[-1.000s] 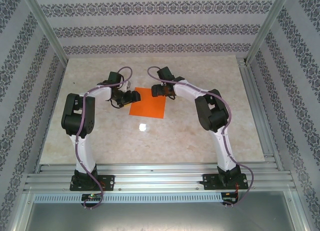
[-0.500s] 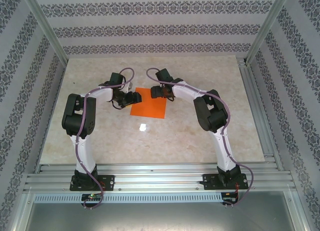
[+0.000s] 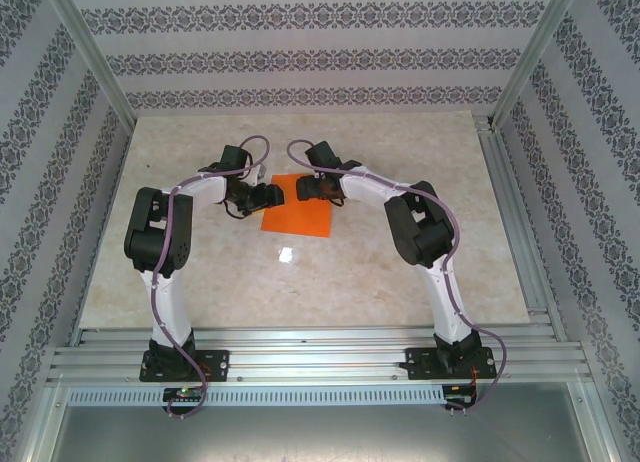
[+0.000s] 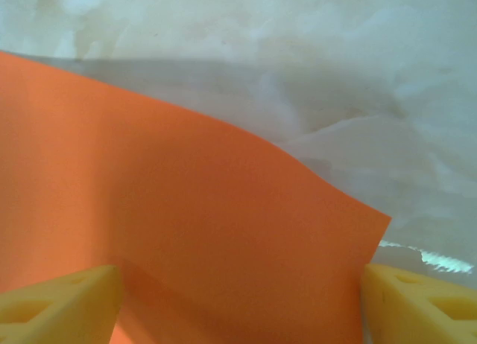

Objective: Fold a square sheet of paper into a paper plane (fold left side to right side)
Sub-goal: Pick up the square sheet of paper from the center of the table.

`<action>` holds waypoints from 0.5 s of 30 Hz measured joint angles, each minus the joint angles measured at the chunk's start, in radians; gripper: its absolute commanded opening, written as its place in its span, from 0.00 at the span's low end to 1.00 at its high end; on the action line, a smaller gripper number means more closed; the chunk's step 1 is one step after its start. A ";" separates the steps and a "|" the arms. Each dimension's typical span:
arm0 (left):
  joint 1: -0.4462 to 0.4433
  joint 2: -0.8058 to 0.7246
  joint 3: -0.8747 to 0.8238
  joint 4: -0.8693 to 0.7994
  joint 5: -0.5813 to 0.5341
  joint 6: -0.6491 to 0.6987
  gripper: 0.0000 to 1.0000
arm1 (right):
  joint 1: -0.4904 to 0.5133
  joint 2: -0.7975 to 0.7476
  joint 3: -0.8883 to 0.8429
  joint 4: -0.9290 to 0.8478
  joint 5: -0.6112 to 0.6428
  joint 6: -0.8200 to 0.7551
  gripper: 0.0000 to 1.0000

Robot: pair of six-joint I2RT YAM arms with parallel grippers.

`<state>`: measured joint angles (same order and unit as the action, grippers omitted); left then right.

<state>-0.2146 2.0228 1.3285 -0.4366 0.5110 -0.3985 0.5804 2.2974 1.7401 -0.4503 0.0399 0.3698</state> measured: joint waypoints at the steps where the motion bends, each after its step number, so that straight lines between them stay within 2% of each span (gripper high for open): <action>1: -0.002 0.000 0.000 0.000 0.000 0.000 0.68 | 0.004 0.000 0.000 0.000 -0.005 0.003 0.73; 10: -0.030 -0.039 -0.031 0.000 0.005 0.000 0.69 | 0.006 -0.076 -0.105 0.048 -0.106 0.027 0.37; 13: -0.034 -0.092 -0.049 0.001 0.005 0.000 0.70 | 0.000 -0.142 -0.157 0.082 -0.138 0.042 0.28; 15: -0.031 -0.140 -0.063 0.001 0.005 0.000 0.71 | -0.007 -0.187 -0.189 0.113 -0.163 0.053 0.25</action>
<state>-0.2455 1.8824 1.2659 -0.4355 0.5156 -0.3988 0.5732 2.1101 1.5509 -0.3374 -0.1226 0.4232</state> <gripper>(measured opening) 0.701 0.273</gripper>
